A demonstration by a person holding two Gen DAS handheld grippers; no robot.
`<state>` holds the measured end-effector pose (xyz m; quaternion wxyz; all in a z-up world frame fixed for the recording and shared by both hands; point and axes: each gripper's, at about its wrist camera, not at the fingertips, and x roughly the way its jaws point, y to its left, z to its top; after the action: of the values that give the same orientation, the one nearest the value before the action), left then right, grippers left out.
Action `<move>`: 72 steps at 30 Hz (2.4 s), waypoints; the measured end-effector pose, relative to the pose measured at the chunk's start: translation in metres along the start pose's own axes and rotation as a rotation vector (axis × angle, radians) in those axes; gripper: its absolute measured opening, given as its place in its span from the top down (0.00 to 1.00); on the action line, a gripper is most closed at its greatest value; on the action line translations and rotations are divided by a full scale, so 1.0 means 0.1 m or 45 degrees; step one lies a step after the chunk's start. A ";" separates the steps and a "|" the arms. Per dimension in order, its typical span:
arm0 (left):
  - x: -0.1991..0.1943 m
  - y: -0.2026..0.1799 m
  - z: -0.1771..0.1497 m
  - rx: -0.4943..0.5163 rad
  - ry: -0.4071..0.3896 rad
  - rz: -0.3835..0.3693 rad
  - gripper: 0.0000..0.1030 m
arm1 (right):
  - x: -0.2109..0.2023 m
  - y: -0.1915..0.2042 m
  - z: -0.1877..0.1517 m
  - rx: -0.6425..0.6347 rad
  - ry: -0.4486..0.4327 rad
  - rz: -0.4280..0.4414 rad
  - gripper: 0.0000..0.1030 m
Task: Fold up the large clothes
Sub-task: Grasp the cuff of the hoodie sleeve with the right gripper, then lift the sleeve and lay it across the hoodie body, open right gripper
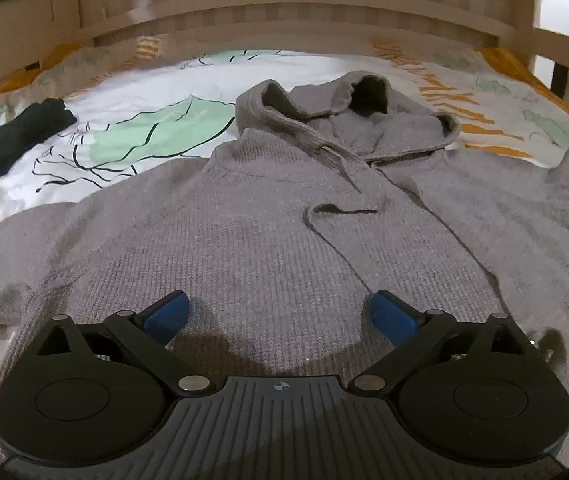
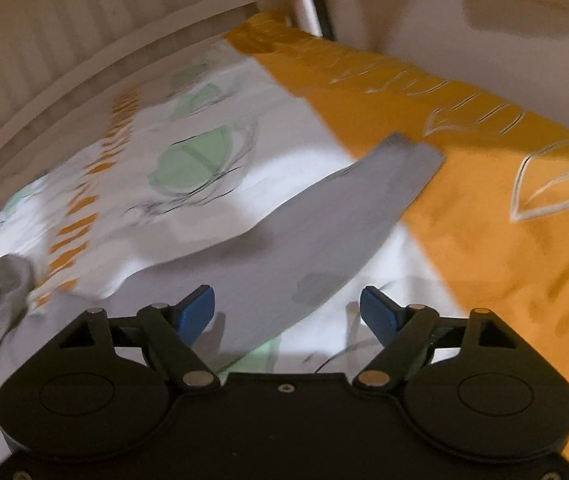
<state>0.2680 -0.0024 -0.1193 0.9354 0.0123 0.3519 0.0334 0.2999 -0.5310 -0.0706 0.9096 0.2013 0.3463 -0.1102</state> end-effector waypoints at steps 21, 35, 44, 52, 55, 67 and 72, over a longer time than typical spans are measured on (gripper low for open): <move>0.07 -0.07 -0.04 0.019 -0.033 0.036 0.00 | 0.53 -0.68 0.30 0.306 -0.056 0.023 0.79; 0.08 -0.07 -0.04 0.015 -0.024 0.034 0.00 | -0.42 0.03 0.63 0.085 -0.163 0.186 0.87; 0.08 0.02 0.08 0.000 0.071 -0.037 0.00 | -1.05 1.47 0.63 -0.156 -0.171 0.424 0.87; -0.20 0.71 0.14 -0.216 0.157 -0.209 0.06 | -1.18 2.76 0.06 -0.346 -0.097 0.675 0.87; -0.34 1.08 0.11 -0.295 0.147 -0.217 0.06 | -1.16 3.18 -0.27 -0.397 -0.047 0.753 0.87; -0.60 1.90 0.09 -0.491 0.129 -0.209 0.06 | -0.80 4.19 -1.71 -0.605 0.173 0.863 0.87; -0.58 2.03 0.08 -0.554 0.150 -0.256 0.06 | -0.77 4.29 -2.15 -0.730 0.198 0.868 0.76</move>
<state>0.2186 0.1958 -0.0658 0.8924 -0.2264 0.3899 0.0160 0.2629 -0.0468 -0.0401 0.8843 0.0514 0.3441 0.3114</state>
